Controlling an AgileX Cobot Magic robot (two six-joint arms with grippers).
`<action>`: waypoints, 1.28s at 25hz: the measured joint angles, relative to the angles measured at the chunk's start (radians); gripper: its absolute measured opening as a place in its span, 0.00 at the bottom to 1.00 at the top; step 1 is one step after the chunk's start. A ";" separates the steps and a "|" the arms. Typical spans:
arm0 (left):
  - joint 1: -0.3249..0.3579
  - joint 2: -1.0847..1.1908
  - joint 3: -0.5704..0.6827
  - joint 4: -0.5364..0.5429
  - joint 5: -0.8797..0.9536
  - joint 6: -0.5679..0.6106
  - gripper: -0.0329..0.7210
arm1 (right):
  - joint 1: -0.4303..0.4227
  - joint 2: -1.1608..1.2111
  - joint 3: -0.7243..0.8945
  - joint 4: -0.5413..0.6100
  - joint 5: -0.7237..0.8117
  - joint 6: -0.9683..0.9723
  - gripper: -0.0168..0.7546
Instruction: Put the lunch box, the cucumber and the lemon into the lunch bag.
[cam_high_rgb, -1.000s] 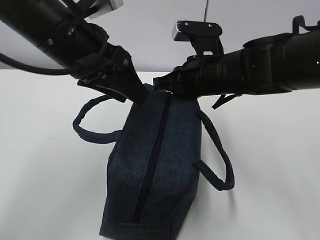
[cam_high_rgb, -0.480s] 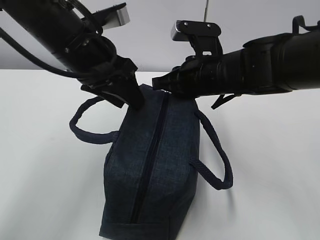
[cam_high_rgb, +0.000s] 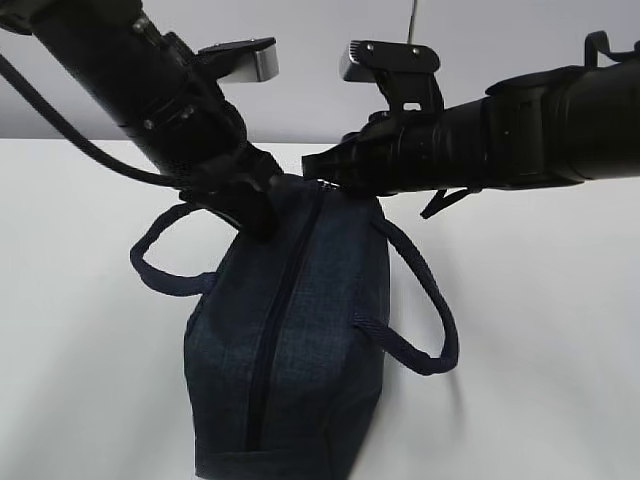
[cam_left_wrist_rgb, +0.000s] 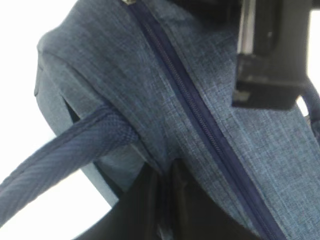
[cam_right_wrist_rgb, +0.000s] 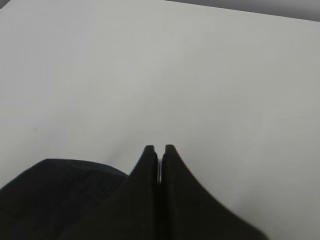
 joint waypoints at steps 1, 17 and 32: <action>0.000 0.000 0.000 0.010 0.008 0.000 0.05 | 0.000 0.000 0.000 0.000 0.002 0.000 0.02; -0.001 -0.096 -0.002 0.074 0.112 0.000 0.04 | 0.000 0.000 0.000 0.000 0.027 -0.002 0.02; -0.001 -0.208 0.001 0.070 0.188 0.000 0.04 | 0.002 0.000 0.000 0.000 0.042 -0.013 0.02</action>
